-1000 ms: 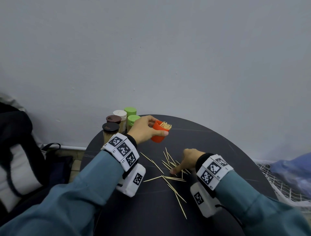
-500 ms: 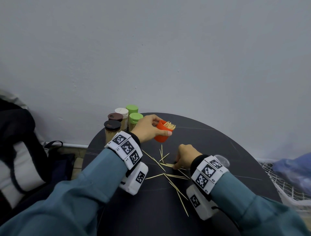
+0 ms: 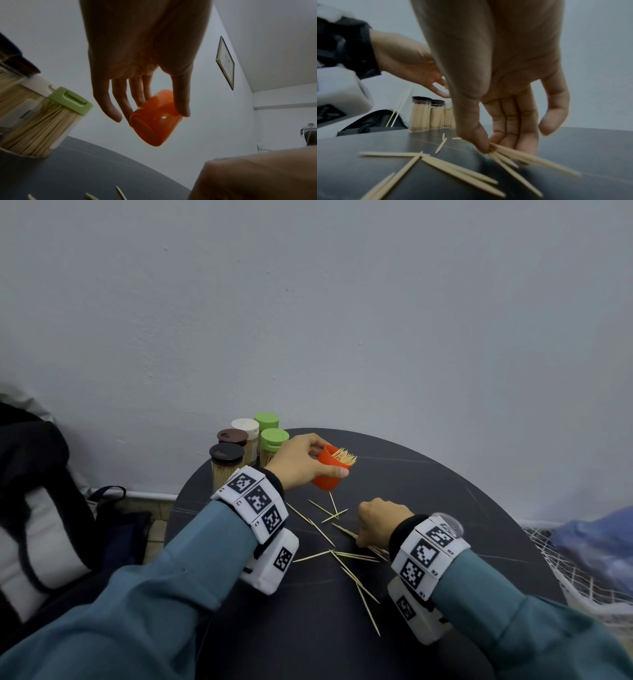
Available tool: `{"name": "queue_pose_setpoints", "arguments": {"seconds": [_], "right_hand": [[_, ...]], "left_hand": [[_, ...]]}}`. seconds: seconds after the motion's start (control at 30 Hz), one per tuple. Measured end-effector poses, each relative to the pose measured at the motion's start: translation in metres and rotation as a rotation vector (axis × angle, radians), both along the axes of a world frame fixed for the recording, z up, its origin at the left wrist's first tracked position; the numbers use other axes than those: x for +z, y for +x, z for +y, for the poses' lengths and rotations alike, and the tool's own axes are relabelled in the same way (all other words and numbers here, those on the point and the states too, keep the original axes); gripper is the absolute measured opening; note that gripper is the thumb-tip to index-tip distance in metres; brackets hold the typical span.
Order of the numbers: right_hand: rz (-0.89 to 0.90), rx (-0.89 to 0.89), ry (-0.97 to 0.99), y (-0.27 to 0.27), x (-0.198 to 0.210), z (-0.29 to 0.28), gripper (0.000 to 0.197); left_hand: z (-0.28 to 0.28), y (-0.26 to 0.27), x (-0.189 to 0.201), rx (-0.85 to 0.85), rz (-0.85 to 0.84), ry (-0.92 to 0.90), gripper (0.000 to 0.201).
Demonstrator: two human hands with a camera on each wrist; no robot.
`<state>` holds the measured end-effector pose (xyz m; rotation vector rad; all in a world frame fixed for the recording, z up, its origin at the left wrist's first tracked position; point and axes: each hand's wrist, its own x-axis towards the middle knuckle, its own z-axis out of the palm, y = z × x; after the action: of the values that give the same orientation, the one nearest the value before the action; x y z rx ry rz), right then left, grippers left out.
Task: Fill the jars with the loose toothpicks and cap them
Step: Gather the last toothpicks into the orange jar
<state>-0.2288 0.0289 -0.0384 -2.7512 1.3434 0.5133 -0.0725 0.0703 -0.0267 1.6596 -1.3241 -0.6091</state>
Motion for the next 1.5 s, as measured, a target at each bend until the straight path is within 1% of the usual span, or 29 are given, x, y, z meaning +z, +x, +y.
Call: {"name": "queue_pose_setpoints", "arguments": {"seconds": [0.07, 0.17, 0.23, 0.3, 0.4, 0.5, 0.57, 0.63, 0.7, 0.77, 0.8, 0.9, 0.97, 1.03, 1.07, 1.17, 1.23, 1.33, 1.43, 1.5], "right_hand": [[-0.045, -0.02, 0.016, -0.005, 0.003, -0.004, 0.034], [-0.217, -0.033, 0.071, -0.015, 0.011, -0.016, 0.023], [-0.346, -0.053, 0.167, -0.022, 0.017, -0.022, 0.015], [-0.485, -0.11, 0.292, -0.028, 0.02, -0.026, 0.017], [-0.69, -0.209, 0.425, -0.033, 0.018, -0.029, 0.004], [-0.792, -0.244, 0.458, -0.037, 0.014, -0.033, 0.011], [-0.88, -0.262, 0.469, -0.037, 0.012, -0.036, 0.01], [-1.009, -0.269, 0.466, -0.036, 0.012, -0.038, 0.011], [-1.176, -0.266, 0.445, -0.033, 0.015, -0.037, 0.013], [-1.345, -0.22, 0.387, -0.028, 0.022, -0.034, 0.005], [-1.409, -0.181, 0.336, -0.024, 0.027, -0.032, 0.006], [-1.518, -0.082, 0.16, -0.013, 0.044, -0.027, 0.007], [-1.592, -0.066, 0.081, -0.006, 0.053, -0.025, 0.015], [-1.628, -0.066, 0.043, 0.0, 0.057, -0.02, 0.017], [-1.61, -0.061, 0.045, 0.003, 0.056, -0.018, 0.016], [-1.421, -0.056, 0.134, 0.011, 0.037, -0.014, 0.008], [-1.323, -0.07, 0.09, 0.013, 0.021, -0.016, 0.006], [-1.346, -0.094, 0.078, 0.012, 0.017, -0.019, 0.009], [-1.394, -0.165, 0.076, 0.008, 0.021, -0.02, 0.026], [-1.401, -0.22, 0.057, 0.005, 0.022, -0.02, 0.027]], "left_hand": [[-0.001, 0.0, 0.0, 0.002, 0.004, -0.008, 0.061], [-0.002, 0.0, 0.0, 0.002, 0.011, -0.015, 0.06], [-0.003, 0.001, -0.001, -0.001, 0.006, -0.012, 0.062], [-0.004, 0.001, -0.002, -0.001, 0.005, -0.008, 0.063], [-0.004, -0.001, -0.002, -0.002, 0.0, -0.004, 0.063], [-0.003, -0.001, -0.002, -0.007, -0.013, 0.0, 0.063], [-0.003, -0.002, -0.001, -0.009, -0.016, -0.002, 0.063], [-0.003, -0.002, -0.001, -0.01, -0.015, -0.003, 0.062], [-0.003, -0.002, -0.002, -0.011, -0.016, -0.001, 0.062], [-0.003, -0.003, -0.003, -0.013, -0.02, 0.004, 0.062], [-0.004, -0.003, -0.004, -0.015, -0.024, 0.008, 0.062], [-0.005, -0.005, -0.005, -0.019, -0.025, 0.014, 0.061], [-0.005, -0.006, -0.005, -0.021, -0.026, 0.02, 0.061], [-0.004, -0.007, -0.005, -0.027, -0.022, 0.025, 0.06], [-0.004, -0.007, -0.005, -0.03, -0.018, 0.022, 0.059], [-0.003, -0.007, -0.005, -0.025, 0.001, -0.005, 0.054], [-0.003, -0.006, -0.004, -0.023, 0.002, -0.013, 0.054], [-0.003, -0.006, -0.004, -0.026, 0.007, -0.015, 0.054], [-0.003, -0.005, -0.003, -0.023, 0.008, -0.007, 0.055], [-0.001, -0.004, -0.001, -0.009, 0.006, -0.006, 0.058]]}}
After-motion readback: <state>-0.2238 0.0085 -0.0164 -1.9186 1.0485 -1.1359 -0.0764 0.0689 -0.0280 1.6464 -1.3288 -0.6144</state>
